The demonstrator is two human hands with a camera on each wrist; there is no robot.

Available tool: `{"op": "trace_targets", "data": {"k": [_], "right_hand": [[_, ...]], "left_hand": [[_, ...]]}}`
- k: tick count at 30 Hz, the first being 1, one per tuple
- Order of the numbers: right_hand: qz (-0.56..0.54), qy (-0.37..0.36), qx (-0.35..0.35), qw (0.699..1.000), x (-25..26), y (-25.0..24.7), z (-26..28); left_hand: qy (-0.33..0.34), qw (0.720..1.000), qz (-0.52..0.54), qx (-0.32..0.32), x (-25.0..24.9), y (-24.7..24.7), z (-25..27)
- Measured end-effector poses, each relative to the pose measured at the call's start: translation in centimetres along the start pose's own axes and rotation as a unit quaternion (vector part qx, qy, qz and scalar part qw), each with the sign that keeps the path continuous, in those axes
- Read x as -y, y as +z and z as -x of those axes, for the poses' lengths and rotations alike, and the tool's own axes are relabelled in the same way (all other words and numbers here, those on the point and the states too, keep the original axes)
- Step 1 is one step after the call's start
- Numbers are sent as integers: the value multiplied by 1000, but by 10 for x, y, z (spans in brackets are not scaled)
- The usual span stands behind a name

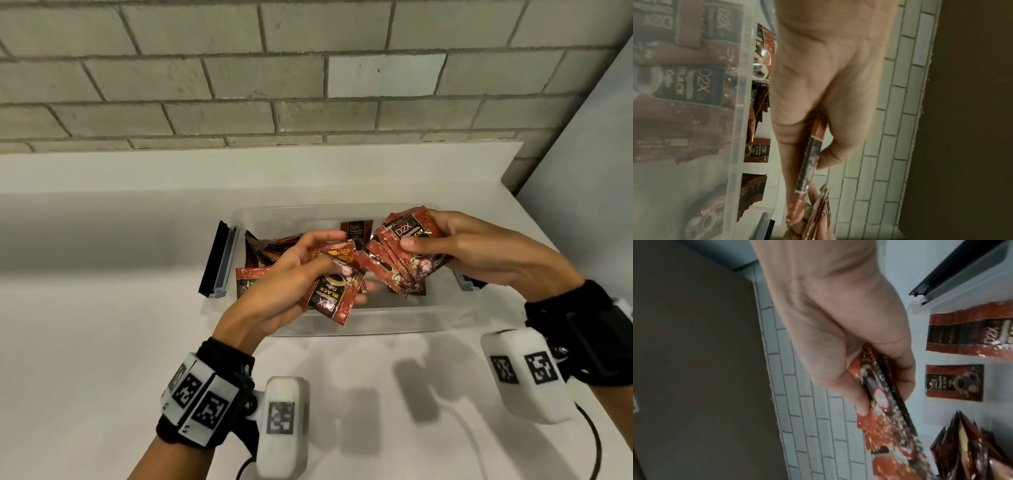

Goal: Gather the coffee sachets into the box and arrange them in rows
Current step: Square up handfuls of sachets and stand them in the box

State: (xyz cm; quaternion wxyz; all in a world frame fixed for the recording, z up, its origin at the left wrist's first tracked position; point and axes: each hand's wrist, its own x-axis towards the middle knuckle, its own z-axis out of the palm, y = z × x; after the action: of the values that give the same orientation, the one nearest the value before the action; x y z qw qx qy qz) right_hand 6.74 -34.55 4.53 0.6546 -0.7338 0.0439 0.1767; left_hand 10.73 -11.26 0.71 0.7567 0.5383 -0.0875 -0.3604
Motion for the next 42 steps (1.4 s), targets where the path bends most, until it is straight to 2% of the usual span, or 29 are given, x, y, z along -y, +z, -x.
{"op": "trace_targets", "data": {"k": [5, 7, 12, 16, 19, 26, 29, 32, 34, 36, 37, 38, 40, 42], "right_hand": [[-126, -3, -35, 991, -15, 16, 7], [-150, 5, -41, 988, -22, 28, 8], [-202, 16, -99, 974, -37, 54, 6], [-225, 5, -131, 966, -42, 64, 4], [-201, -9, -148, 968, -38, 58, 6], [-154, -76, -150, 974, -20, 19, 21], [-95, -100, -137, 981, -12, 7, 27], [12, -135, -102, 986, 0, -2, 35], [91, -165, -75, 979, 11, -8, 41], [207, -193, -37, 958, 23, -12, 46], [278, -204, -24, 938, 29, -12, 49], [351, -213, -16, 912, 35, -10, 49], [481, -250, -2, 840, 42, -1, 45], [558, -308, 24, 770, 44, 13, 37]], "left_hand": [[63, 996, 33, -48, 2, 1, -1], [81, 993, 62, -62, 5, 6, -2], [131, 974, 117, -144, 9, 16, -8], [142, 971, 126, -146, 14, 19, -8], [153, 971, 124, -134, 13, 18, -5], [213, 966, 4, -145, 6, -1, 8], [239, 963, 3, -126, 8, -7, 9], [250, 952, -128, -125, 8, -9, 12], [236, 951, -172, -106, 6, -7, 15], [225, 954, -180, -79, 5, -4, 19], [217, 957, -179, -72, 4, -2, 21], [208, 959, -181, -69, 4, 0, 22], [194, 955, -210, -74, 2, 4, 23], [181, 952, -236, -68, 1, 8, 23]]}}
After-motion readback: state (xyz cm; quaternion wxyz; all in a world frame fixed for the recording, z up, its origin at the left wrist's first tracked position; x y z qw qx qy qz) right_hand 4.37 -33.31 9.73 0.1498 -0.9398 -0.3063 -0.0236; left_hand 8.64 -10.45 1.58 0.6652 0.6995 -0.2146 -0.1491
